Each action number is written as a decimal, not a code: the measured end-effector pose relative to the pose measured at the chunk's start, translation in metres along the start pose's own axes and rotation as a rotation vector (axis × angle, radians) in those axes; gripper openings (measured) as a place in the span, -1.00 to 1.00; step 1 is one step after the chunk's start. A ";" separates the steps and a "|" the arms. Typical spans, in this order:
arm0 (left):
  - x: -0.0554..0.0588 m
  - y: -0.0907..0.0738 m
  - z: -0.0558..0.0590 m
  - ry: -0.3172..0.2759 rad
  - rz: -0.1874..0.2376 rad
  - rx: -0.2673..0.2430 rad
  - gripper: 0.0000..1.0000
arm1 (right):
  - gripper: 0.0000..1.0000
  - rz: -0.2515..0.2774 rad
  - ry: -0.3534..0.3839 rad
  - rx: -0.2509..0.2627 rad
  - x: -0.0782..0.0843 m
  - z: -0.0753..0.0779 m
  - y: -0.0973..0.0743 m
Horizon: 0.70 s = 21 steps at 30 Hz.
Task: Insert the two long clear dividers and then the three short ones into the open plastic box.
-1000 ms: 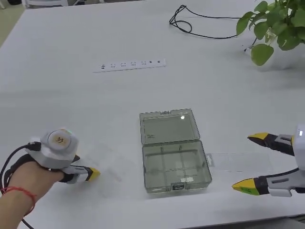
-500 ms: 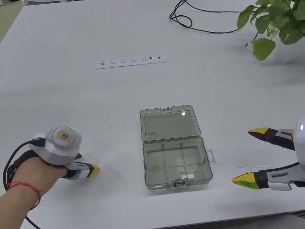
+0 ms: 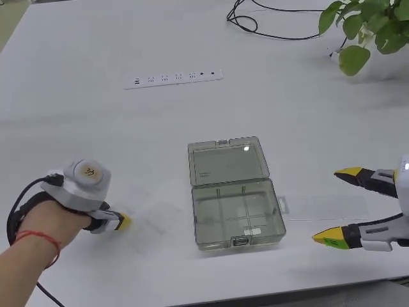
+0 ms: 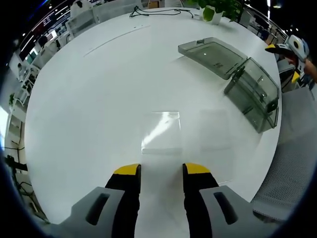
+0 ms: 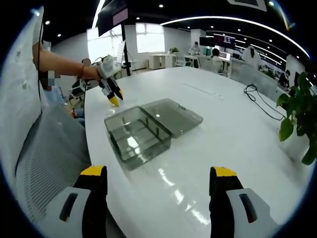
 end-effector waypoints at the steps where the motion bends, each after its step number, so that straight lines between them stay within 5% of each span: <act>1: 0.000 0.000 0.000 0.001 -0.003 0.002 -0.35 | 0.71 -0.001 0.001 0.000 0.000 0.000 0.000; 21: -0.001 -0.001 0.003 -0.001 -0.003 0.026 -0.37 | 0.71 -0.006 -0.001 -0.006 0.001 -0.003 0.002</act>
Point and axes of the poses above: the centre of the closed fingertips' face, and the gripper's own axes: y roughly forward along the fingers, z roughly to its right, x roughly out of its underside, the point moved 6 cm from there along -y, roughly backward along the fingers, and after that the axes turned 4 degrees about y, right-handed, at the moved point
